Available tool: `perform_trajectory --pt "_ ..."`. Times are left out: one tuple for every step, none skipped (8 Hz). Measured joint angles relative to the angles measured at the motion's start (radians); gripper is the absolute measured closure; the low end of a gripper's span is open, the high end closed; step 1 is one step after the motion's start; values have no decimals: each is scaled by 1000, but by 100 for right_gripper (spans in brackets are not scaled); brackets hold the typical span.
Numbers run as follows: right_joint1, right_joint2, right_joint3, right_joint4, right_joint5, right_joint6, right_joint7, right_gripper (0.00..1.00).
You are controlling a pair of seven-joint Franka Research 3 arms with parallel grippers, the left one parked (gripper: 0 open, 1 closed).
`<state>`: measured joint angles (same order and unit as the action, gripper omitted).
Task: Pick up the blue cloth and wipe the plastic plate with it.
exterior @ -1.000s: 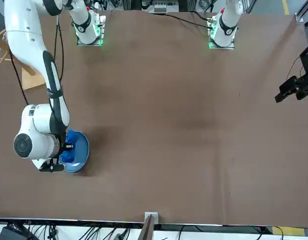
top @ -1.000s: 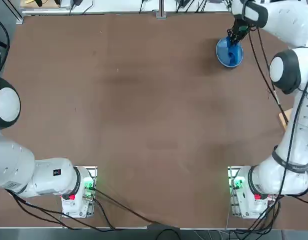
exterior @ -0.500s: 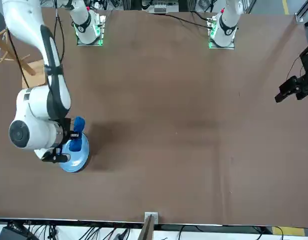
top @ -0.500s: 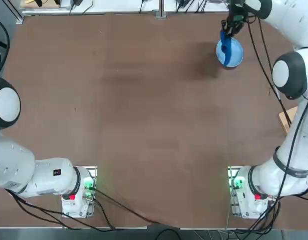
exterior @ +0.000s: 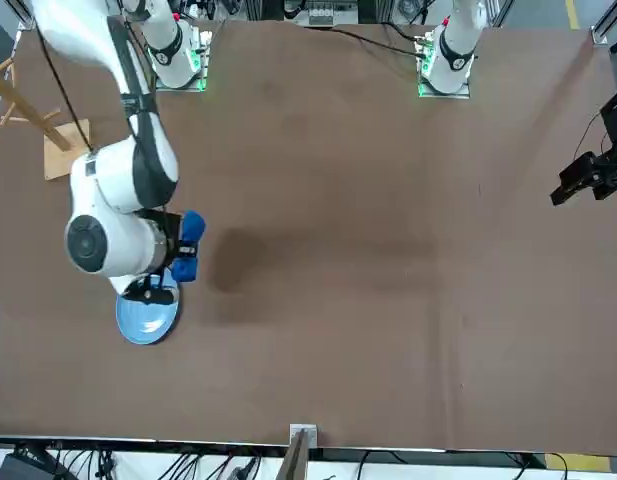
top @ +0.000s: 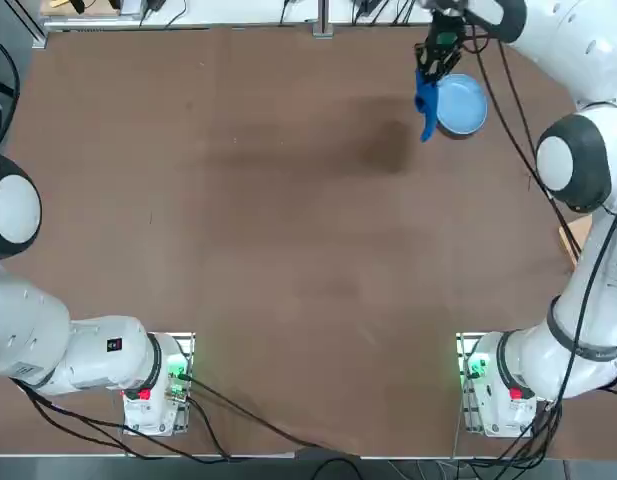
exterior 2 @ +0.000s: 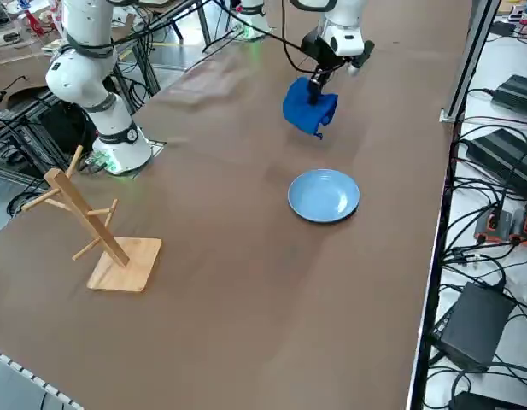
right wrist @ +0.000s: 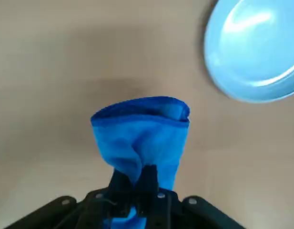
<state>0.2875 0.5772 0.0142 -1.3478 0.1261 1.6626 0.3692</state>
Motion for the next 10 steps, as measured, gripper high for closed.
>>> perform_trajectory --pt "29 -8 -3 -15 15 -1 26 94" --pt "55 -21 -10 -36 32 0 44 94" --pt "78 -36 -19 -67 51 12 59 94" --pt "99 -57 -23 -119 60 50 73 94" --pt "118 -88 -25 -195 61 118 84 94" --pt "135 -128 -28 -290 60 198 87 94" --pt "150 -168 -29 -382 60 262 87 94" --pt "165 -202 -29 -465 60 323 87 94" --pt "177 -229 -29 -540 56 385 88 94" --pt "186 -250 -29 -608 52 442 88 94"
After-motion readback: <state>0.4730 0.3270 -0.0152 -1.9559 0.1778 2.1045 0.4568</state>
